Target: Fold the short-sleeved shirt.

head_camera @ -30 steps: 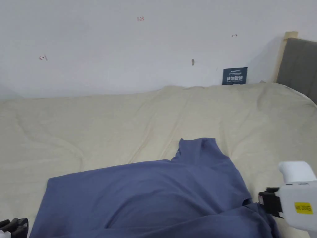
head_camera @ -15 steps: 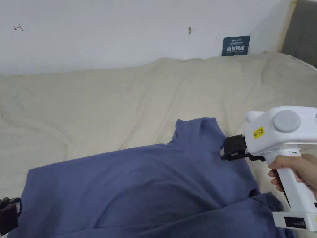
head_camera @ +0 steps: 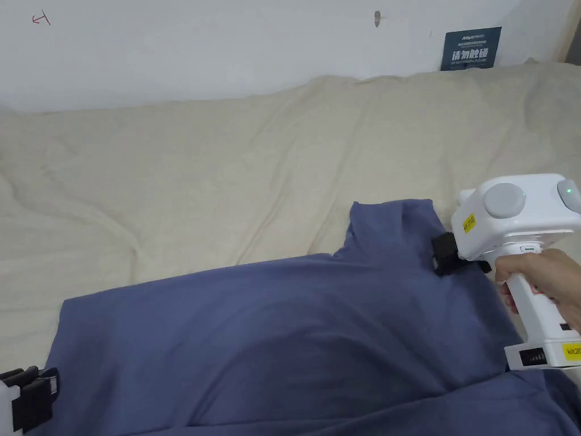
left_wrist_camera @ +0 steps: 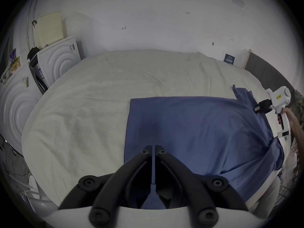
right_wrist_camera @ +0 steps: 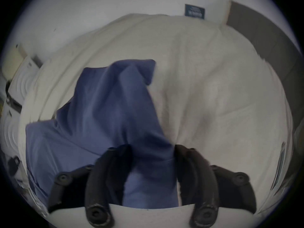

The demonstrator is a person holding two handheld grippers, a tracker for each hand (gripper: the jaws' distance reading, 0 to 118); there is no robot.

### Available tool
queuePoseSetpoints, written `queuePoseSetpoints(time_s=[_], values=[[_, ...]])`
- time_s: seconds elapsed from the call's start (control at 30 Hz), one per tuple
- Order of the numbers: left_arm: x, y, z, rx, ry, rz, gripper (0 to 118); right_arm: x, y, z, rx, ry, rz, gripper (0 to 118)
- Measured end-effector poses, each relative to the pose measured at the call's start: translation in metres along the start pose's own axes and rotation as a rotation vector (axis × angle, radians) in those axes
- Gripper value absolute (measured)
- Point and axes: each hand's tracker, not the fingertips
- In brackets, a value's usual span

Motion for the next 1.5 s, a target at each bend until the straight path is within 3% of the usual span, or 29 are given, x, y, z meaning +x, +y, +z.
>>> queuePoseSetpoints(time_s=[0.03,0.07,0.27,0.4,0.43,0.53,0.7,0.8,0.9,0.97,1.03,1.07,1.1,1.13,1.23,1.4,1.5], values=[[-0.001,0.0,-0.002,-0.005,-0.004,-0.001,3,-0.001,0.002,0.001,-0.01,-0.004,-0.002,12],[-0.001,0.0,-0.003,-0.006,-0.004,0.001,3,-0.001,0.005,0.002,-0.02,-0.044,-0.011,4],[-0.012,0.017,-0.017,-0.036,-0.032,0.011,6,0.008,0.006,0.023,0.011,0.0,-0.051,3],[-0.023,0.04,-0.057,-0.163,-0.057,0.009,99,0.009,0.004,0.037,0.038,0.068,-0.042,3],[-0.025,0.046,-0.07,-0.185,-0.066,-0.004,103,0.006,0.003,0.038,0.037,0.061,-0.041,3],[-0.027,0.068,-0.094,-0.226,0.008,-0.048,103,0.006,0.002,0.04,0.045,0.055,-0.012,3],[-0.038,0.111,-0.145,-0.248,-0.018,0.11,103,0.008,0.003,0.036,0.041,0.071,-0.034,3],[-0.032,0.123,-0.161,-0.208,0.02,0.075,102,0.008,0.002,0.036,0.04,0.071,-0.017,3],[-0.017,0.118,-0.179,-0.295,-0.011,0.051,96,0.006,0.001,0.034,0.036,0.069,0.0,3],[-0.002,0.108,-0.17,-0.204,0.074,-0.061,91,0.006,0.001,0.032,0.035,0.069,-0.015,3],[-0.004,0.111,-0.169,-0.216,0.044,-0.034,73,0.007,0.001,0.032,0.03,0.073,-0.024,3],[-0.003,0.113,-0.164,-0.211,0.042,-0.033,56,0.007,0.001,0.032,0.029,0.074,-0.027,3],[-0.002,0.114,-0.162,-0.2,0.046,-0.032,13,0.007,0.001,0.033,0.03,0.074,-0.032,3],[0.0,0.113,-0.156,-0.199,0.069,-0.031,4,0.007,0.0,0.035,0.034,0.081,-0.04,3],[0.003,0.113,-0.151,-0.204,0.057,-0.084,4,0.004,0.0,0.044,0.043,0.104,-0.05,3],[-0.002,0.125,-0.111,-0.156,-0.056,-0.023,4,0.003,0.002,0.044,0.085,0.126,-0.036,3],[0.001,0.128,-0.078,-0.098,-0.029,-0.071,4,0.011,0.0,0.069,0.109,0.159,-0.049,3]])
